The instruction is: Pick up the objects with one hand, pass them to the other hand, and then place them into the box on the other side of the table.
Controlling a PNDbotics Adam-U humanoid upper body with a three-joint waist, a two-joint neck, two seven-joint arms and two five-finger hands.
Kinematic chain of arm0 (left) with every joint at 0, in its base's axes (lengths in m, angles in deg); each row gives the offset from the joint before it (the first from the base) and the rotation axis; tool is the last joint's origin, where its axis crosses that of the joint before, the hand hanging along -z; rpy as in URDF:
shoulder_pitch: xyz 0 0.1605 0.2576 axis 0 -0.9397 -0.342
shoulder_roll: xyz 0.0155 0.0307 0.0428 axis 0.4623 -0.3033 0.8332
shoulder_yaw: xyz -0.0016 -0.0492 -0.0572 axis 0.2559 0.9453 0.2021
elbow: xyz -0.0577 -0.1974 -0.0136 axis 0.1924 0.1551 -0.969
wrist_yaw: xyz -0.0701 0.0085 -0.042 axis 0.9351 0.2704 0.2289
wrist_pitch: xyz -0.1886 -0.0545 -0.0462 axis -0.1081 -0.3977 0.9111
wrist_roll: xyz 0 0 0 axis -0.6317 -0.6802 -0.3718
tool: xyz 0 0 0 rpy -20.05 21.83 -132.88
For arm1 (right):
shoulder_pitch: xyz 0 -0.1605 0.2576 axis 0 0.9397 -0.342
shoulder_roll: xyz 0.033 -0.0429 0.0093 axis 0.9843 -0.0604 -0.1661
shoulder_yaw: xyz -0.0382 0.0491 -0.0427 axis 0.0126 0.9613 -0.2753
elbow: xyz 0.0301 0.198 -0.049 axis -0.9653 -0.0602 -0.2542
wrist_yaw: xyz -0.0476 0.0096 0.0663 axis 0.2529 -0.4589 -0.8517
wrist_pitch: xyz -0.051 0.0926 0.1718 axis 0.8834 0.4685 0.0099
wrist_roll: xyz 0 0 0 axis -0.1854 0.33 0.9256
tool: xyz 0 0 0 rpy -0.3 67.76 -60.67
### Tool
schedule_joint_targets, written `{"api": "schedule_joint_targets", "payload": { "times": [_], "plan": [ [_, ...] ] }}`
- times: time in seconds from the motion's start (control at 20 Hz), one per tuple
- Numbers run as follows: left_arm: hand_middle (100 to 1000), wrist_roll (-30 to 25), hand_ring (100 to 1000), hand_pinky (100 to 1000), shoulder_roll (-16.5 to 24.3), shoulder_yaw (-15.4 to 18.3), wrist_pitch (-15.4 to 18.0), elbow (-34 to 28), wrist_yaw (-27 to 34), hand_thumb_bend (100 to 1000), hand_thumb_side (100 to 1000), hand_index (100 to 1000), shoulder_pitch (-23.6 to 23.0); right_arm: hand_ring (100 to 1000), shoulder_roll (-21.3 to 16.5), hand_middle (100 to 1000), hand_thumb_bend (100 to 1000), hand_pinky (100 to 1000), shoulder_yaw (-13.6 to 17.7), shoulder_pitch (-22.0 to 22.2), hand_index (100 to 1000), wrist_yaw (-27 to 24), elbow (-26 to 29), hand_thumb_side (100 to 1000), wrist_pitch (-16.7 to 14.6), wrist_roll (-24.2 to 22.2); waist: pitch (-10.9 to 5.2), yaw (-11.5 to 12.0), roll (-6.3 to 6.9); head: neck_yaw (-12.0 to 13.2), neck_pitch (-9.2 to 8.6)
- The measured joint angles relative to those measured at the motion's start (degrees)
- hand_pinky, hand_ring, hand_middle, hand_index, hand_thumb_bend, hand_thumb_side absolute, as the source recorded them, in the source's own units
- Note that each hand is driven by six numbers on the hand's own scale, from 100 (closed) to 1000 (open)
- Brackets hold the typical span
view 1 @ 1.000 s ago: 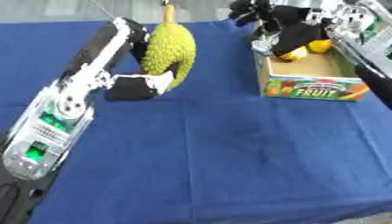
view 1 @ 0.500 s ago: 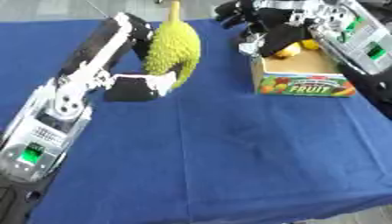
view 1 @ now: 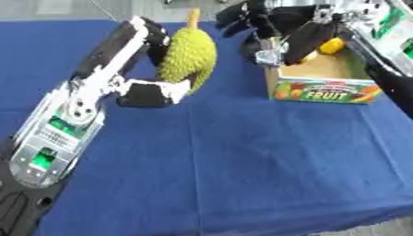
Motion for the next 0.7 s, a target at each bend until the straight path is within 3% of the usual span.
{"api": "schedule_joint_targets", "payload": {
  "times": [0.15, 0.2, 0.35, 0.7],
  "plan": [
    [387, -0.2, 466, 522, -0.1, 0.0, 0.8, 0.3, -1.4, 236, 136, 312, 0.0, 990, -0.5, 972, 100, 867, 0.0, -0.4, 1000, 3.3, 0.5, 181, -3.6, -4.3, 0.0, 0.0, -0.06, 0.0, 0.0],
    [388, -0.2, 467, 522, -0.4, -0.1, 1.1, 0.5, -1.9, 237, 134, 312, 0.0, 991, -0.6, 972, 100, 870, 0.0, -0.3, 1000, 4.0, 0.6, 122, -4.7, -5.7, 0.0, 0.0, -0.17, 0.0, 0.0],
    [389, -0.2, 468, 523, -1.1, -0.4, 2.1, 1.3, -3.4, 242, 129, 312, 0.0, 983, -1.0, 967, 100, 866, 0.0, 0.3, 1000, 5.7, 0.9, 148, -7.4, -8.7, 0.0, 0.0, -0.59, 0.1, 0.0],
    [389, -0.2, 469, 523, -1.7, -0.7, 4.1, 3.0, -6.1, 249, 124, 312, 0.0, 970, -1.3, 956, 100, 859, -0.4, 0.3, 1000, 9.8, 0.2, 171, -7.7, -9.1, 0.0, 0.0, -0.72, -0.1, -0.01]
  ]
}}
